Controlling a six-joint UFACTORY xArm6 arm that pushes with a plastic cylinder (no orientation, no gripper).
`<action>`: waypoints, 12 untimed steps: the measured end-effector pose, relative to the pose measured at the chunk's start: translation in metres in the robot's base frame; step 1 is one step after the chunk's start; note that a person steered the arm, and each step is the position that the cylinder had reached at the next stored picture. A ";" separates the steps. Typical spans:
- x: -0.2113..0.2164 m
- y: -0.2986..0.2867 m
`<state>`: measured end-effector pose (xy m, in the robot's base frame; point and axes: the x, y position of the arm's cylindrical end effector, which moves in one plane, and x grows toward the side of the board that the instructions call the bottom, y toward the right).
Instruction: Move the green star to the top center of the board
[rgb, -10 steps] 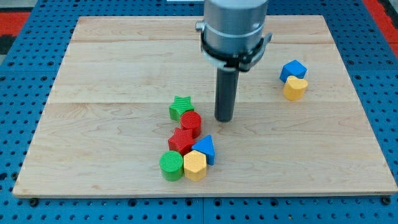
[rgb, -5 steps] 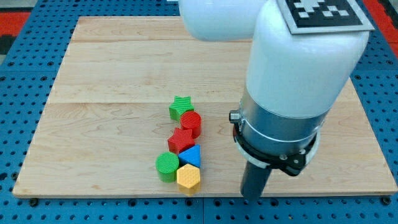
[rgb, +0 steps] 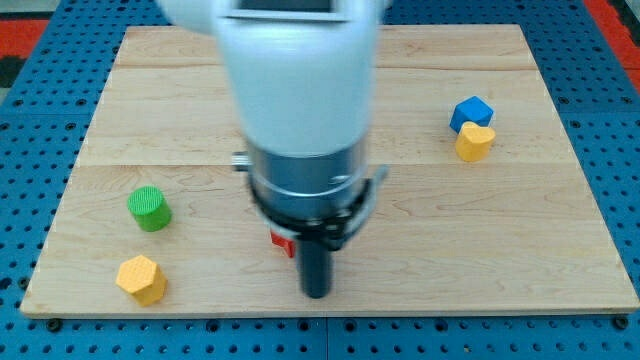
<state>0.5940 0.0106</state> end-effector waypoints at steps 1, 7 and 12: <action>-0.089 0.005; -0.178 -0.122; -0.300 -0.050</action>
